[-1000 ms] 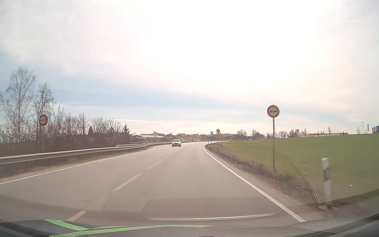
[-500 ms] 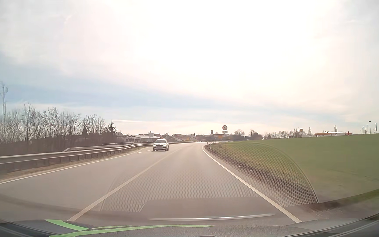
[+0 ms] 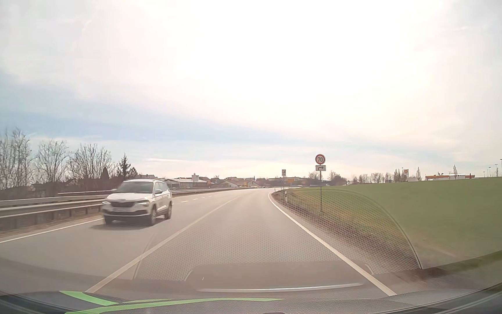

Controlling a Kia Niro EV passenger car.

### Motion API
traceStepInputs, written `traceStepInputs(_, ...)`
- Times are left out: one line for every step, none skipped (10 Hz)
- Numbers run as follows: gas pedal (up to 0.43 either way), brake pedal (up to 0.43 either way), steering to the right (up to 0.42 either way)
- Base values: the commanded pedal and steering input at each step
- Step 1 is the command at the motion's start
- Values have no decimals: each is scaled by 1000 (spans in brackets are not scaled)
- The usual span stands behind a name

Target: Follow the waypoints while adhering to traffic rules and regulations

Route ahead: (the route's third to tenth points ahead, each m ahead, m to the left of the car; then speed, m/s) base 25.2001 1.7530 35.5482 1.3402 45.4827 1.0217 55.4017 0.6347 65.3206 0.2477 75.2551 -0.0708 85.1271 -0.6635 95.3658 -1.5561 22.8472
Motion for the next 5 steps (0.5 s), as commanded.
traceStepInputs(220, 0, 4)
traceStepInputs(220, 0, 4)
traceStepInputs(220, 0, 4)
traceStepInputs(220, 0, 4)
traceStepInputs(220, 0, 4)
